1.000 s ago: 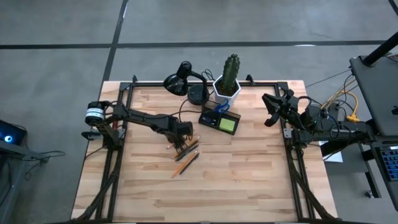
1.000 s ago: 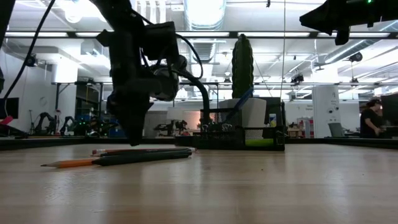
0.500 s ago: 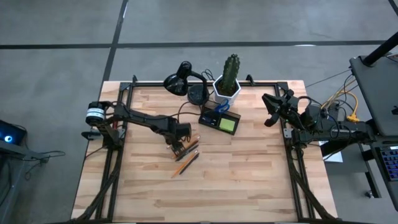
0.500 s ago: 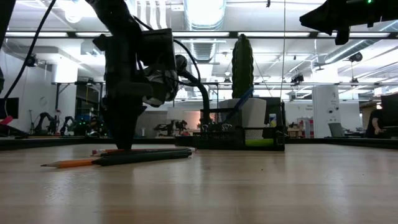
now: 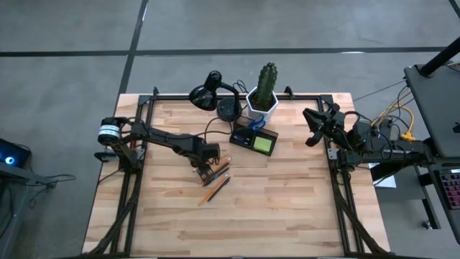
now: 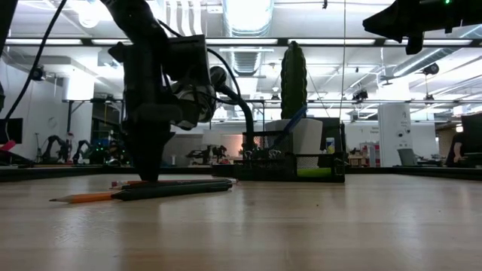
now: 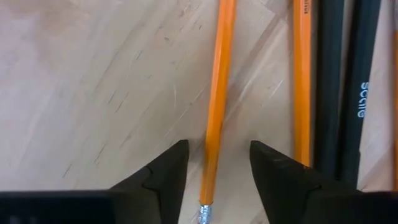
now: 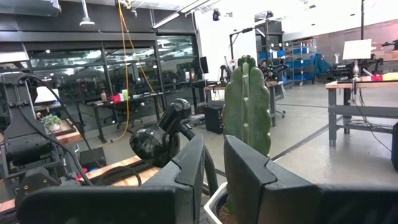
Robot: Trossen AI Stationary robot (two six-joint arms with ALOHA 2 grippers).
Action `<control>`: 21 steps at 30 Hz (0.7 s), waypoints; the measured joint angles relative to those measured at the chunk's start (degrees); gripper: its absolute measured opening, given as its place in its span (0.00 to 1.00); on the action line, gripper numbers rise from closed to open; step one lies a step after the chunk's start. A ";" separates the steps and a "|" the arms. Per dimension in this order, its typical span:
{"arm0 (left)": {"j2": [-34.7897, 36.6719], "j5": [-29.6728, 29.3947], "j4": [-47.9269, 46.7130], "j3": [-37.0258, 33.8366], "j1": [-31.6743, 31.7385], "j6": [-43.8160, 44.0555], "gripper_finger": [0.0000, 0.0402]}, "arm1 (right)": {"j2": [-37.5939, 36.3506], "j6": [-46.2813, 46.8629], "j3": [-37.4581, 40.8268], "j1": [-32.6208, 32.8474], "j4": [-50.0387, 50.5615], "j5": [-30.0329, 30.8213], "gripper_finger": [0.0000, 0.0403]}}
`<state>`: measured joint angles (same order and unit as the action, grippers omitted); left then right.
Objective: Pick and place office supplies into organizer
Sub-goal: Put the top orange pencil into the black desk organizer
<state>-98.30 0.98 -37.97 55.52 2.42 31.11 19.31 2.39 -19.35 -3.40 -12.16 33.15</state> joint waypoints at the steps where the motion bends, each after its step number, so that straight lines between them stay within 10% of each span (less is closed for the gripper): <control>1: 0.00 -0.21 0.02 -0.14 0.00 0.00 0.37 | 0.00 0.00 0.00 -0.01 0.00 0.00 0.13; 13: -0.09 -2.74 -0.16 -0.72 0.04 0.04 0.04 | 0.00 0.02 0.00 -0.01 0.00 0.02 0.13; 21: -0.15 -2.85 -0.12 -0.76 0.04 0.04 0.02 | 0.00 0.00 0.00 0.00 0.00 0.02 0.13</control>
<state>-98.45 -1.87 -38.09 54.76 2.46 31.16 19.31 2.39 -19.35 -3.40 -12.16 33.16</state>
